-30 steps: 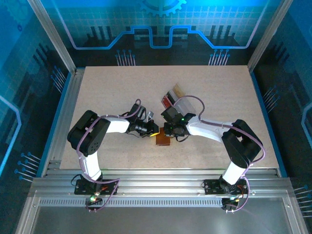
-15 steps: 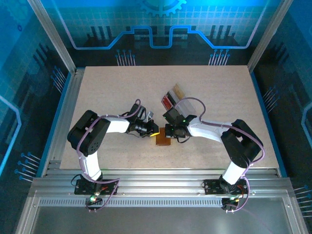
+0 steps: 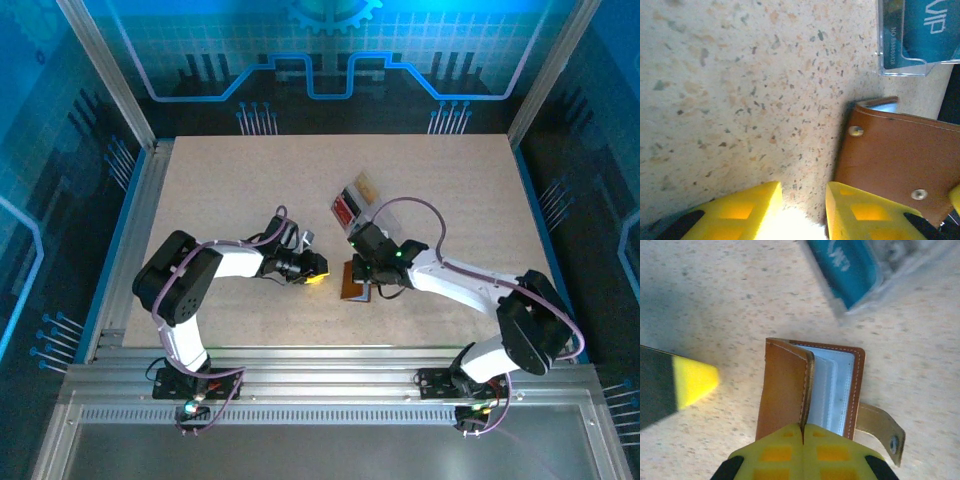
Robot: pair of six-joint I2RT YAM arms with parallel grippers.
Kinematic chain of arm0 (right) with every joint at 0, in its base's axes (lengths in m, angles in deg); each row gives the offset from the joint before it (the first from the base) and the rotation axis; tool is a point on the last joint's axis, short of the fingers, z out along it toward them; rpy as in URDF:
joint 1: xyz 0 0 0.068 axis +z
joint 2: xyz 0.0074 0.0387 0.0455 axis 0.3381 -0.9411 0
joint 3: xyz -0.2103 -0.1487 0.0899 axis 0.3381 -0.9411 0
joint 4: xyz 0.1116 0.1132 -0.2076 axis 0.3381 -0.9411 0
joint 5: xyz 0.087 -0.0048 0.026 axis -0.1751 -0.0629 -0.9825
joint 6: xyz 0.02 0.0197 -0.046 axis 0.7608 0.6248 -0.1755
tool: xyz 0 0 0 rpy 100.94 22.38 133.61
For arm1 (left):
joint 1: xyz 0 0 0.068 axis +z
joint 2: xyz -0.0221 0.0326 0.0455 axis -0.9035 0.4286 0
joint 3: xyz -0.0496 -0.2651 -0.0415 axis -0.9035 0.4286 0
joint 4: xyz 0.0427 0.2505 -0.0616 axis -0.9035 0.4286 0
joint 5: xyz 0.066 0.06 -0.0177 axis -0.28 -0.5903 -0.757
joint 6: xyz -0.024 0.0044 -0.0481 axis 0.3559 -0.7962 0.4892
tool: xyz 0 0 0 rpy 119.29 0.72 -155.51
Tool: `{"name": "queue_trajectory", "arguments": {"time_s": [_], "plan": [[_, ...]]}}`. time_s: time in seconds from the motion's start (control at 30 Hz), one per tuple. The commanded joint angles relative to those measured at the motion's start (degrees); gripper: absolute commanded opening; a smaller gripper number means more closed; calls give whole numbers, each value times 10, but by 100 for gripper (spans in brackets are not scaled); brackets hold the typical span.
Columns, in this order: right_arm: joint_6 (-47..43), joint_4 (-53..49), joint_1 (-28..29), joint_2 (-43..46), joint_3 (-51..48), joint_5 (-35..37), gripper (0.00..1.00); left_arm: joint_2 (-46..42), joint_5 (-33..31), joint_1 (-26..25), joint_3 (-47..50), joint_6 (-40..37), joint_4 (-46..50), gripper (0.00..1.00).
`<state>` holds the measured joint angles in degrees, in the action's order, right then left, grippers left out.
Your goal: Put the credit cards into the card holder
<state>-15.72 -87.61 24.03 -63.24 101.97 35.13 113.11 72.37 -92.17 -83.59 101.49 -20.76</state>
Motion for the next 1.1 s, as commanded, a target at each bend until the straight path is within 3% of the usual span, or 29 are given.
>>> {"name": "queue_trajectory", "arguments": {"time_s": [0.0,0.27,0.47,0.83,1.07], "plan": [[-10,-108,28,6,32,84,0,5,-38,3,24,-4,71,29],[-27,-191,86,-113,157,127,0,13,-40,3,23,-2,72,26],[-36,-147,95,-153,179,74,4,31,-31,1,19,2,66,23],[-49,-61,92,-168,195,-27,14,69,-18,-17,6,16,48,9],[-43,34,76,-180,160,-120,23,64,-10,-13,22,39,24,8]]}}
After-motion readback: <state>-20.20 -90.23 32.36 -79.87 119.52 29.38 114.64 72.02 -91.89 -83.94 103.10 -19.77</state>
